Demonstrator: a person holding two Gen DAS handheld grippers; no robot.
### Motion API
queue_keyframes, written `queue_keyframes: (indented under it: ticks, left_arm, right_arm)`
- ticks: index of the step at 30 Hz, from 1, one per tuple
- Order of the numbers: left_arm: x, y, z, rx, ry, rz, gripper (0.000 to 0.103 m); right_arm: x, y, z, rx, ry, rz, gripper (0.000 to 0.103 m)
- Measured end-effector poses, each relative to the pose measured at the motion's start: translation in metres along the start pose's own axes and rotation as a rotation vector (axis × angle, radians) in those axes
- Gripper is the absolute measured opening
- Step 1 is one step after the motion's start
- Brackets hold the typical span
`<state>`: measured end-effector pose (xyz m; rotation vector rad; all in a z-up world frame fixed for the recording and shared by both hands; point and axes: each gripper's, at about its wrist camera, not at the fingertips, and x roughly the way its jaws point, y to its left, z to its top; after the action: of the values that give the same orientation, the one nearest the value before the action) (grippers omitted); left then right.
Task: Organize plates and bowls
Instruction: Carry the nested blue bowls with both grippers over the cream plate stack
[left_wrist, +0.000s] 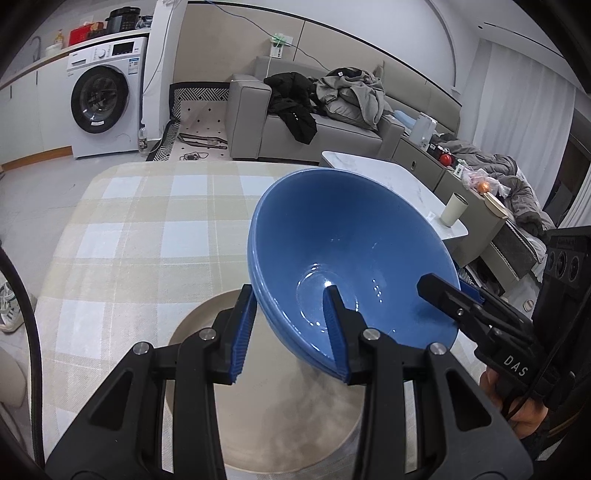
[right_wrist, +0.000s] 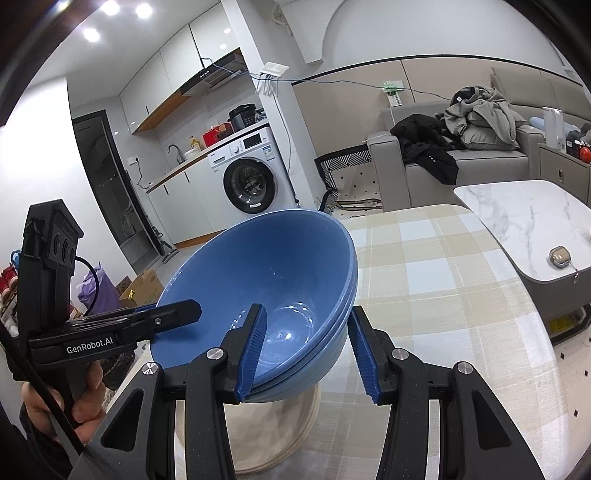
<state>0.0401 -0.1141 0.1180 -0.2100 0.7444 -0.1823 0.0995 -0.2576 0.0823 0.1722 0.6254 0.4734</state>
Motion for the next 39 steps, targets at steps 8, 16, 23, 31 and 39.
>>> queue_keyframes:
  ticks: [8, 16, 23, 31, 39]
  left_arm:
    - [-0.006, 0.021, -0.014, -0.028, 0.001, 0.018, 0.034]
    - [-0.009, 0.038, -0.022, -0.039, 0.006, 0.047, 0.034]
    - [-0.004, 0.051, -0.029, -0.053, 0.020, 0.063, 0.034]
    - [0.004, 0.060, -0.033, -0.069, 0.033, 0.071, 0.034]
    - [0.009, 0.069, -0.036, -0.080, 0.041, 0.077, 0.034]
  right_arm:
    - [0.013, 0.015, -0.005, -0.029, 0.021, 0.016, 0.047]
    - [0.031, 0.022, -0.012, -0.029, 0.054, 0.045, 0.047]
    - [0.044, 0.026, -0.016, -0.036, 0.078, 0.053, 0.047]
    - [0.053, 0.027, -0.020, -0.039, 0.095, 0.059, 0.047]
    - [0.060, 0.031, -0.024, -0.046, 0.113, 0.064, 0.047]
